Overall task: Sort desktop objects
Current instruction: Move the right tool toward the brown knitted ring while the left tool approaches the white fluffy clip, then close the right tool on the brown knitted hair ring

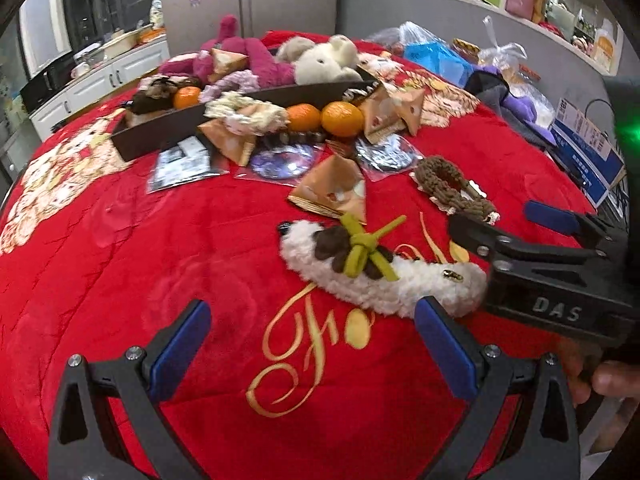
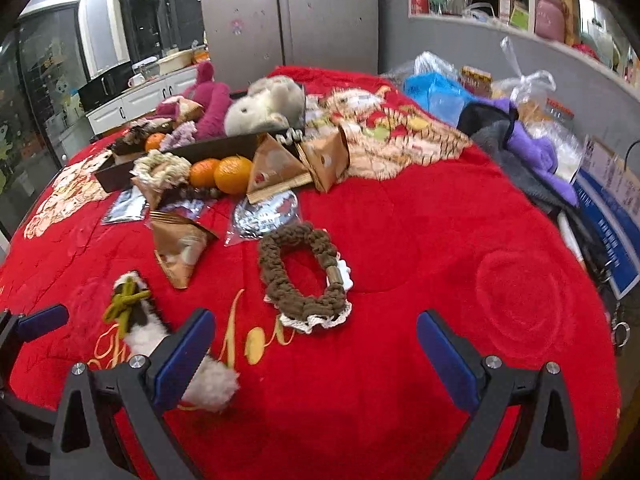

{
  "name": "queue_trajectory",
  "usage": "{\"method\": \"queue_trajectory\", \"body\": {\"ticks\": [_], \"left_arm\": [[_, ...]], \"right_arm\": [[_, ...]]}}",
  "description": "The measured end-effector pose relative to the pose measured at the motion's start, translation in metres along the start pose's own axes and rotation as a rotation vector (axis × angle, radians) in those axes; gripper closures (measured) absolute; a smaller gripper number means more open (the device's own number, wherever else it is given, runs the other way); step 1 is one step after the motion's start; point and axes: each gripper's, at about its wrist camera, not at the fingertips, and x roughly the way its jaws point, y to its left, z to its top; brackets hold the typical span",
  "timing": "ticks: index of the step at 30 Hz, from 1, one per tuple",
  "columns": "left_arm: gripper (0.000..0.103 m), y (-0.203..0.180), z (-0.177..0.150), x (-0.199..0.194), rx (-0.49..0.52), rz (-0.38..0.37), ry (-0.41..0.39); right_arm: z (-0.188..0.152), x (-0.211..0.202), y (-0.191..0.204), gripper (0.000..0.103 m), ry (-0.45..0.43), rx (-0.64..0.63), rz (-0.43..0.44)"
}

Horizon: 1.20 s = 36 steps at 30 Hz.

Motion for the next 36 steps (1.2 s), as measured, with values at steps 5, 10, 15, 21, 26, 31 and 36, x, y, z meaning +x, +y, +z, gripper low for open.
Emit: {"method": "queue_trajectory", "body": {"ticks": [5,10,15,21,26,31,36], "left_arm": [[0.000,0.000,0.006,0.009,-0.013,-0.042,0.008],[0.000,0.000,0.010,0.008,-0.031,-0.078,0.011],[0.000,-0.014,0.013,0.013,-0.005,-0.126,0.022],[0.000,-0.023,0.012,0.023,0.019,-0.109,0.021],[0.003,-0.024,0.007,0.022,0.039,-0.101,-0.012],[0.025,-0.028,0.004,0.015,0.066,-0.147,-0.038],[0.056,-0.032,0.000,0.011,0.082,-0.163,-0.050]], "right_arm": [[0.003,0.017,0.002,0.000,0.027,-0.008,-0.009],[0.008,0.031,0.005,0.000,0.045,-0.014,-0.003],[0.010,0.034,0.004,0.000,0.054,-0.003,0.010],[0.010,0.036,0.006,0.000,0.054,-0.016,-0.004],[0.010,0.036,0.005,0.001,0.053,-0.011,-0.001],[0.010,0.033,0.009,0.011,0.042,-0.020,0.010],[0.007,0.028,0.017,0.042,0.023,-0.035,0.051]]}}
